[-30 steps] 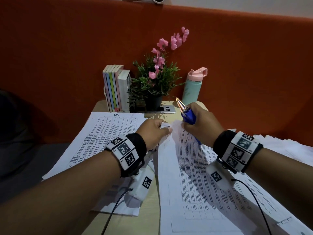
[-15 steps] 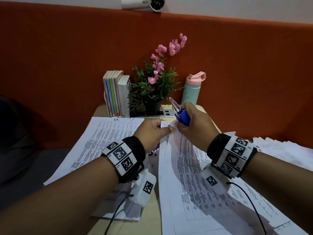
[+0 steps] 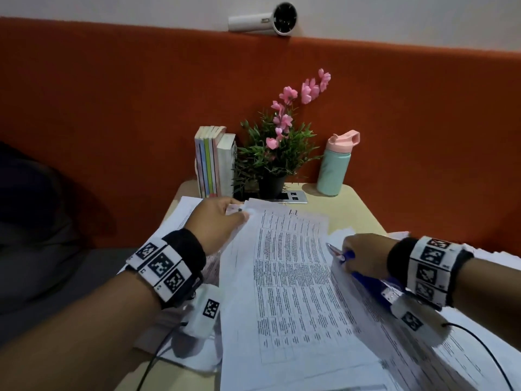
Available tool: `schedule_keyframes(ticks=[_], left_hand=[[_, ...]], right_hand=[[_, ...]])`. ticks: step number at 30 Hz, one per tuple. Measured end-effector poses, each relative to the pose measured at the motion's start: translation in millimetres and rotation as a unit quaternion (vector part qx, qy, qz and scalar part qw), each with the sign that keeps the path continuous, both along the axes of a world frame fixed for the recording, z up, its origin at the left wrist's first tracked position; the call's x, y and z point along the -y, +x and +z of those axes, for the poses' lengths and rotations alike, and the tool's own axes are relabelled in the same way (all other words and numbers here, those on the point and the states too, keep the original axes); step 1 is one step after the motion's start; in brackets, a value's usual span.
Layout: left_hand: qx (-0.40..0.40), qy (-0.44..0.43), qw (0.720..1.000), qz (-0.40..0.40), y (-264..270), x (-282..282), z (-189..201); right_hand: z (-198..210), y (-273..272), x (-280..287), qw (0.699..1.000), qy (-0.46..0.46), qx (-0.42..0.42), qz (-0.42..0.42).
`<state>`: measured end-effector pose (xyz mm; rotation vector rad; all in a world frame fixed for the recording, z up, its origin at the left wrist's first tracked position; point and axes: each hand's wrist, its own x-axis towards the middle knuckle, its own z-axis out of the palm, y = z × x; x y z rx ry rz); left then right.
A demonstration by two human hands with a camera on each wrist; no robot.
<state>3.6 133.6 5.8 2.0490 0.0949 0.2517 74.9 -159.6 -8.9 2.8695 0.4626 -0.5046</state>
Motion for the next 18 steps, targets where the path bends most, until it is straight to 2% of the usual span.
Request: schedule_keyframes(ticks=[5, 8, 10, 12, 14, 16, 18], left_hand=[[0.022, 0.043, 0.999, -0.004, -15.4, -11.5, 7.2], [0.038, 0.036, 0.999, 0.006, -21.2, -24.2, 12.4], [0.057, 0.036, 0.998, 0.010, -24.6, -30.9, 17.2], [0.071, 0.042, 0.997, 0.004, -30.2, -32.0, 24.1], [0.082, 0.055, 0.995, -0.003, -36.8, -27.8, 29.7], [0.093, 0.061, 0.994, -0.013, -44.5, -20.3, 33.9], [0.104, 0.035, 0.993, -0.036, -50.9, -11.4, 37.3]], right_hand=[[18.2, -11.6, -7.4, 0.999, -0.030, 0.023, 0.028], [54.9, -16.7, -12.9, 0.993, 0.094, 0.052, 0.056], [82.1, -24.6, -23.4, 0.960, 0.233, 0.112, 0.108], [102.8, -37.9, -43.8, 0.907, 0.358, 0.145, 0.171], [112.8, -47.1, -70.5, 0.880, 0.384, 0.155, 0.234], [110.8, -48.9, -95.9, 0.882, 0.354, 0.171, 0.262], [102.1, -46.1, -112.3, 0.875, 0.365, 0.179, 0.264]])
